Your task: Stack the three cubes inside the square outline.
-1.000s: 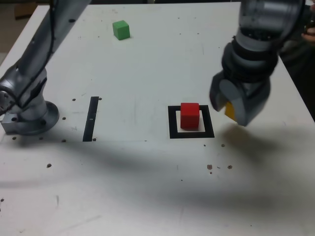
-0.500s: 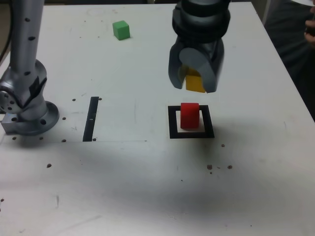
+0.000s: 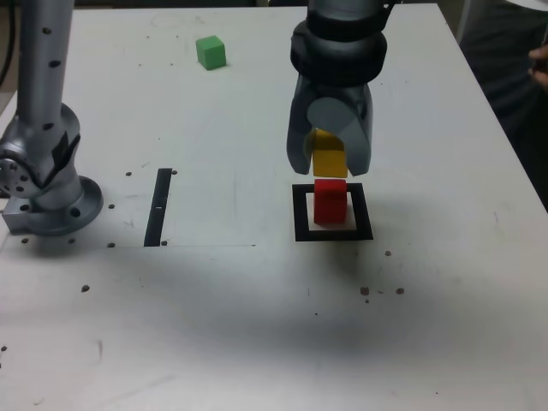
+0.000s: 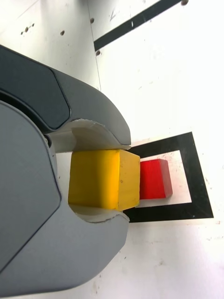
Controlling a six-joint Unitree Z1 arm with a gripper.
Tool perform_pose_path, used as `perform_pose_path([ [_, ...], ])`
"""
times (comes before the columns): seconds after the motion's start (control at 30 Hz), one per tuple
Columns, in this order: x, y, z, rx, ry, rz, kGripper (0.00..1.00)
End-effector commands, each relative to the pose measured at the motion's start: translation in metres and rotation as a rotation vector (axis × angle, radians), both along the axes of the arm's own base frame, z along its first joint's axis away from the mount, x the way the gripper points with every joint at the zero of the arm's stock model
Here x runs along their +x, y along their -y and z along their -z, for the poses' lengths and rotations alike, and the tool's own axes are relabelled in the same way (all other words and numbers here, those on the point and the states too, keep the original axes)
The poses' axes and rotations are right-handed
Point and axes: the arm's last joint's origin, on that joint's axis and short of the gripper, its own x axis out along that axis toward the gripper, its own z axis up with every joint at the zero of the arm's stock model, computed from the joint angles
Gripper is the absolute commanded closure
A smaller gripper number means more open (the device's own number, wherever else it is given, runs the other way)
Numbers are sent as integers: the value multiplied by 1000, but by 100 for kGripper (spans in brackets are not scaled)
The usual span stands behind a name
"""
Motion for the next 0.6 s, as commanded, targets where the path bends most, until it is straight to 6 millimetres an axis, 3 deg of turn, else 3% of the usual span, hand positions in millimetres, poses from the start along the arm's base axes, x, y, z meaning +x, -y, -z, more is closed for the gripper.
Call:
perform_pose_path([
  [0.0, 4, -2, 7, -6, -14, -10, 66],
  [0.27, 15, -12, 29, -29, -48, -46, 66],
  [0.47, 18, -15, 35, -36, -59, -54, 66],
  [0.57, 18, -16, 36, -37, -61, -54, 56],
])
